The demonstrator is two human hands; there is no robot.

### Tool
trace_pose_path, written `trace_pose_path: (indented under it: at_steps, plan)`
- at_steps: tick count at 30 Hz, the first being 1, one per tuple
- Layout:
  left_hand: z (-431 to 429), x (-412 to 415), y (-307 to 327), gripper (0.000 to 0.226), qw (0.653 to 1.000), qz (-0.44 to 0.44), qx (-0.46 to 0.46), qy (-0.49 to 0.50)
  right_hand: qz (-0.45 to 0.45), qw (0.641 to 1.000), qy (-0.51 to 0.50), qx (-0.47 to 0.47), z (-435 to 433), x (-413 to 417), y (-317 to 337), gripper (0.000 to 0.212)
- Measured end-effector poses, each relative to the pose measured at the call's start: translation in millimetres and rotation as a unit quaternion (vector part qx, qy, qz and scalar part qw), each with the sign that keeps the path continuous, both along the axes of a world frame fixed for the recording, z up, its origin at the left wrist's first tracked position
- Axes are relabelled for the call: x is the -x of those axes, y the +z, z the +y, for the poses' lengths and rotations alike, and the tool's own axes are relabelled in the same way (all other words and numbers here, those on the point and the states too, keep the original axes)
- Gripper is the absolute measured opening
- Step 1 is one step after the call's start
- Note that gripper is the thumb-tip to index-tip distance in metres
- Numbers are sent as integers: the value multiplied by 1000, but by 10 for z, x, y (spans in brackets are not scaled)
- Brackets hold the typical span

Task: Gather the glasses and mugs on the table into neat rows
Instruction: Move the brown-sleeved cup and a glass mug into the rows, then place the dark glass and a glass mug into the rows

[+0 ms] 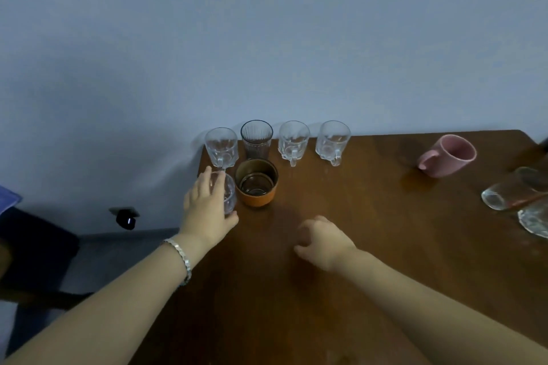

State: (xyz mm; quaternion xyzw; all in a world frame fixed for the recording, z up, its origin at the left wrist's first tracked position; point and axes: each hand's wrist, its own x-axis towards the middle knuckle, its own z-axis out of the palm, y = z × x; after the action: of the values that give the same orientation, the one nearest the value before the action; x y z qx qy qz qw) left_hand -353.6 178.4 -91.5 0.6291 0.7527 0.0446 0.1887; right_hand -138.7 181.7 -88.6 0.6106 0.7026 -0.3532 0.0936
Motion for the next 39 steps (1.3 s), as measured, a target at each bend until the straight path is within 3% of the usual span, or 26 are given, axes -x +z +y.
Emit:
trace_pose_path:
  at_steps: [2,6,9,12,15,18,22,25,31,36,39]
  plan:
    - [-165,-310,142,66,998,27,-4,-54,-15,999,-31,23,-195,-400,20,53]
    - [-551,-1123,368,35,979,4,88,-183,-22,994,-91,49,-714,-1322,205,47]
    - [-1124,-2307,513,30,957,-4,121,-263,-35,986,-156,51,-1371,-2472,389,43]
    - [-1276,-2655,483,32,957,-25,114,-264,-12,987,-160,30,-1492,-2834,442,41]
    - [-1487,-3088,482,39,956,-60,122,-260,-11,988,-156,11,-1710,-3284,637,42]
    - [-1947,-3742,463,65,949,-93,158,-258,-21,988,-153,12,-2116,-3979,694,39]
    - [-2411,-4209,280,100,943,-11,228,-243,-14,989,-145,3,-2533,-4547,690,40]
    - [-2619,-4309,203,94,957,42,199,-207,-6,992,-122,-13,-2743,-4686,635,43]
    - [-2847,-4230,288,90,984,14,151,-90,85,994,-11,-68,-2916,-4191,427,67]
    - [-3067,-3977,458,92,996,16,87,-24,-51,996,67,24,-2915,-3613,86,108]
    - [-3162,-3792,546,91,998,17,66,9,-95,994,17,45,-2926,-3474,-60,104]
